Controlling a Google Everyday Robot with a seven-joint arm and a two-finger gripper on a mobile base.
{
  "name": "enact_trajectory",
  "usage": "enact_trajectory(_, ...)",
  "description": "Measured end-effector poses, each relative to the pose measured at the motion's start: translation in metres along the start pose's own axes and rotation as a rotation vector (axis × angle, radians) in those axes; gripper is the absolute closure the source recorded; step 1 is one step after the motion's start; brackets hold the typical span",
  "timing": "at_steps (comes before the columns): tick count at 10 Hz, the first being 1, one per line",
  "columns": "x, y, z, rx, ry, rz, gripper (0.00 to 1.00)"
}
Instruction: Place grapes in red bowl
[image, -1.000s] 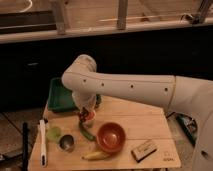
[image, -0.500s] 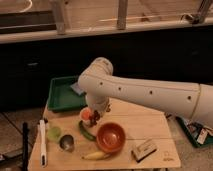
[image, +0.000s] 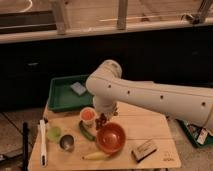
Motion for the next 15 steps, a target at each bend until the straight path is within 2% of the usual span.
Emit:
enact_trajectory(2,0.0,0.016,0.006,-0.016,-0.013,0.024,0.99)
enact_trajectory(4,0.0,0.027,0.02,-0.01,-0.033,0.049,0.99)
enact_trajectory(10,-0.004,0.04,0.088,0.019,-0.088,0.064,0.99)
enact_trajectory(13,-0.004,0.042,0.116,0.034,-0.106,0.057,0.99)
enact_trajectory(15,-0.005,0.043,0.128,0.025,-0.119,0.057,0.99)
